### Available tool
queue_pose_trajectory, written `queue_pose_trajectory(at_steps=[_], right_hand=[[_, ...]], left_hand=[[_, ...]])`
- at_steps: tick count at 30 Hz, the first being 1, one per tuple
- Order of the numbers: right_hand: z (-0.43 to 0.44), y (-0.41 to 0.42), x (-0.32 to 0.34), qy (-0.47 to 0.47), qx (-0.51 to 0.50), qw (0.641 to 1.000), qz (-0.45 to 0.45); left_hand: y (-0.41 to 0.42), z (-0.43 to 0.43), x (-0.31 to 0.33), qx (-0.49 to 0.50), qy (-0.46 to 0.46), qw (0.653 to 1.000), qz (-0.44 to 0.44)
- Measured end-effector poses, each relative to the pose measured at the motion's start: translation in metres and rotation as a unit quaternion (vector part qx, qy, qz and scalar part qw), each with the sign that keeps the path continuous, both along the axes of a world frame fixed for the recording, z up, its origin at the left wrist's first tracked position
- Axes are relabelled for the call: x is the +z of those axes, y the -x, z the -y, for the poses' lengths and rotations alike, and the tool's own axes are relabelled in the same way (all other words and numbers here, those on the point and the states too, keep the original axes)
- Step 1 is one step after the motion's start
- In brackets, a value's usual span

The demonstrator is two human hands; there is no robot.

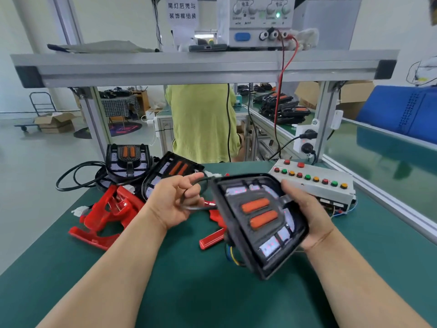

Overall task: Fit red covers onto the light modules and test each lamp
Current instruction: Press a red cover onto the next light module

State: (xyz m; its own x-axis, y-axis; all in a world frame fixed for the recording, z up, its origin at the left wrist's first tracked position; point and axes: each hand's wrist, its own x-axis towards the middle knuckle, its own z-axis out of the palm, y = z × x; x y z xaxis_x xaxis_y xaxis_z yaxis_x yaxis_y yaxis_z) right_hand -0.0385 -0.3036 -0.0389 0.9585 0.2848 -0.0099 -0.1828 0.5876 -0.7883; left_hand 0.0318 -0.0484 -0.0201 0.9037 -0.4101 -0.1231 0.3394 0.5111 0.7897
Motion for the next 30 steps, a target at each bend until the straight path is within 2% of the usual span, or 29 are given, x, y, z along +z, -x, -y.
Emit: queue_pose_trajectory(at_steps=[3,5,9,12,18,22,25,27,30], right_hand=[[-0.008,-0.002,-0.003,0.065,0.015,0.998,-0.009],[-0.015,-0.002,-0.004,0.090,0.030,0.995,-0.020],[-0.027,-0.001,-0.004,0.133,0.035,0.990,-0.036],[-0.039,0.001,-0.004,0.154,0.011,0.986,-0.056],[-0.061,0.004,-0.008,0.210,-0.067,0.971,-0.091],[-0.080,0.007,-0.011,0.231,-0.116,0.962,-0.085],[-0.085,0.007,-0.014,0.269,-0.118,0.953,-0.080],[-0.078,0.007,-0.009,0.322,-0.099,0.940,-0.061],[-0.058,0.011,0.005,0.374,-0.005,0.927,-0.022]], left_hand=[[0.005,-0.009,0.008,-0.037,-0.051,0.996,0.068],[0.005,-0.015,0.011,-0.029,-0.147,0.980,0.129],[0.010,-0.023,0.016,-0.039,-0.357,0.903,0.237],[0.013,-0.026,0.017,-0.045,-0.435,0.858,0.269],[0.020,-0.024,0.031,-0.015,-0.514,0.813,0.272],[0.024,-0.028,0.042,-0.053,-0.589,0.742,0.317],[0.020,-0.022,0.037,-0.039,-0.619,0.698,0.358],[0.015,-0.017,0.027,-0.013,-0.616,0.706,0.349],[0.008,-0.018,0.008,0.023,-0.620,0.717,0.317]])
